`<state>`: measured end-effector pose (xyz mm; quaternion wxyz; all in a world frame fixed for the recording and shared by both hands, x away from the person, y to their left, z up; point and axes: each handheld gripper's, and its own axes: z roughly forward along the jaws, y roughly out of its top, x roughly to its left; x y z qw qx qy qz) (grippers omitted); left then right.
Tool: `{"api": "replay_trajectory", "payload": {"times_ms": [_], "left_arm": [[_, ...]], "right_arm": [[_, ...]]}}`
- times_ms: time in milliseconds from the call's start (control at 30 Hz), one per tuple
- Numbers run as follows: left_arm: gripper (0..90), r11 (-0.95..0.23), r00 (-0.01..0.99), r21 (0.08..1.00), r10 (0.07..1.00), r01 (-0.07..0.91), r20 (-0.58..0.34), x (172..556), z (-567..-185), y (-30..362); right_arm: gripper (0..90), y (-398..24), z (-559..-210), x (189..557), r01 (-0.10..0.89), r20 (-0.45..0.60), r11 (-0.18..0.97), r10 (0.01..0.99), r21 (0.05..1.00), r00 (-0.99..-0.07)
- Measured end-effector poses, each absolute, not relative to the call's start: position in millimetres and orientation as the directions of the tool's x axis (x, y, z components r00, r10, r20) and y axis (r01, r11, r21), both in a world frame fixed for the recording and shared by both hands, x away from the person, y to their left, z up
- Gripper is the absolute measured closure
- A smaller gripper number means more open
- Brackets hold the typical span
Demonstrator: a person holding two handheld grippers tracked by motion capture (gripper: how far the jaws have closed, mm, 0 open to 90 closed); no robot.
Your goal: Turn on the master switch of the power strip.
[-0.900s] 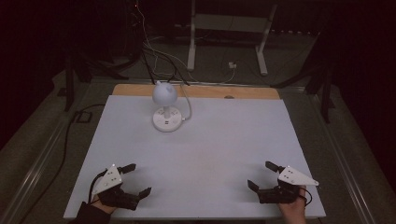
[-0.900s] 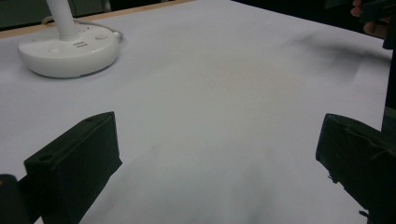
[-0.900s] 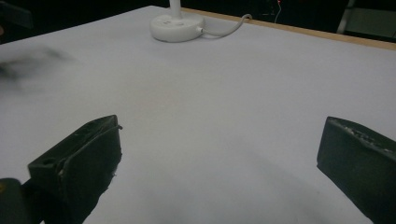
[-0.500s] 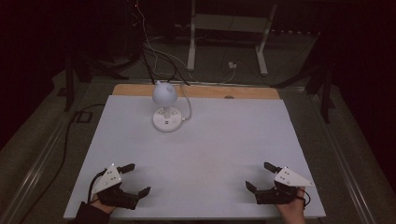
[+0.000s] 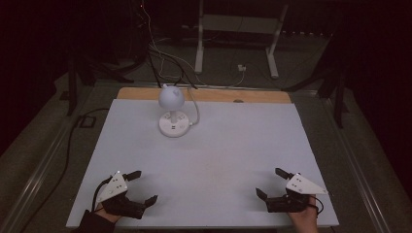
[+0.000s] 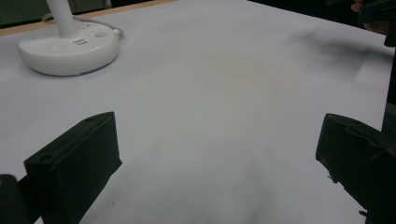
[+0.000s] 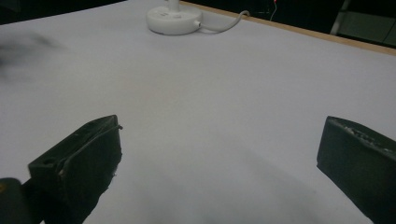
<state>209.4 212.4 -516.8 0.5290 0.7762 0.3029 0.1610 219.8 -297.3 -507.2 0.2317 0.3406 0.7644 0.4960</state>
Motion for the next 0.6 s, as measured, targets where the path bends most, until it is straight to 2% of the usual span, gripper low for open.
{"api": "replay_trajectory", "payload": {"times_ms": [367,600], "left_arm": [[0.2,-0.280,0.791,0.910,0.607,0.305,-0.079,208.1,-507.1,198.2],[0.2,-0.301,0.808,0.914,0.587,0.271,-0.047,213.1,-492.3,186.7]], "right_arm": [[0.0,-298.3,-505.5,216.8,0.280,-0.014,0.259,0.756,0.924,-0.655],[0.0,-298.7,-505.9,216.7,0.289,-0.005,0.255,0.758,0.923,-0.652]]}}
